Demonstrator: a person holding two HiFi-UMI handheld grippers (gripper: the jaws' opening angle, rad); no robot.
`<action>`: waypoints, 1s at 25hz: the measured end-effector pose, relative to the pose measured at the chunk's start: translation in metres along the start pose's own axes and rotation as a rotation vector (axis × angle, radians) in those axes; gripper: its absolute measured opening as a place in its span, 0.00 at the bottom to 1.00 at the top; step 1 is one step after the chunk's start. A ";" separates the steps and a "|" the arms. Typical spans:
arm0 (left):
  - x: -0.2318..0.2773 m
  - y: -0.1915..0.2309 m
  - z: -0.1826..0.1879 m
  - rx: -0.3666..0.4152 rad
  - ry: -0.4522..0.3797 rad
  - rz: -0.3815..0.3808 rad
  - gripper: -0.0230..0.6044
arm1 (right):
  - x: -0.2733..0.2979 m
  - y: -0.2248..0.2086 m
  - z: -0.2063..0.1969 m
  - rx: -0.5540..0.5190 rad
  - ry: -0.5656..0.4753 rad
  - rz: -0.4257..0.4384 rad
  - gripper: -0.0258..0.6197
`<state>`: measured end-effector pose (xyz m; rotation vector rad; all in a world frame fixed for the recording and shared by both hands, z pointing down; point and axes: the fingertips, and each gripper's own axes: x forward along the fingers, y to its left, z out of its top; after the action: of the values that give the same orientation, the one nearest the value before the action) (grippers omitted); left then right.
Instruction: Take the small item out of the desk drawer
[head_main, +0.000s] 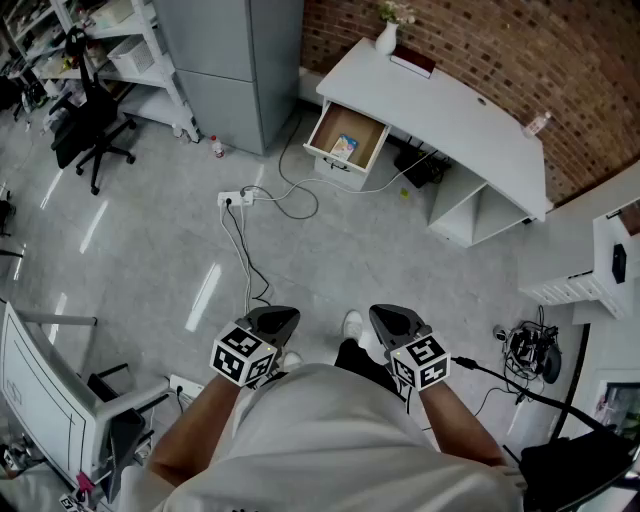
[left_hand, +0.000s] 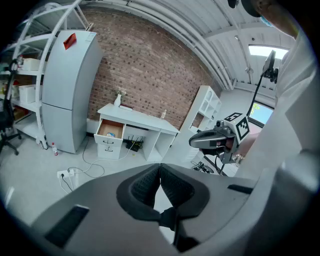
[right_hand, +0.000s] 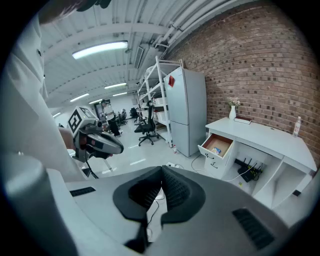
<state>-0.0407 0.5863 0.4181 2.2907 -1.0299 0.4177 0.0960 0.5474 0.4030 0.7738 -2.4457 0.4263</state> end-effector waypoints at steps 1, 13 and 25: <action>-0.001 0.001 -0.004 0.001 0.004 0.000 0.07 | 0.000 0.002 0.000 0.004 -0.002 -0.001 0.09; 0.052 0.008 0.042 0.029 0.019 0.011 0.08 | 0.011 -0.063 0.018 0.060 -0.008 0.023 0.09; 0.186 0.022 0.137 0.043 0.056 0.069 0.08 | 0.034 -0.216 0.048 0.062 -0.025 0.110 0.09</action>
<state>0.0700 0.3828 0.4124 2.2729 -1.0840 0.5341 0.1838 0.3419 0.4120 0.6762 -2.5166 0.5395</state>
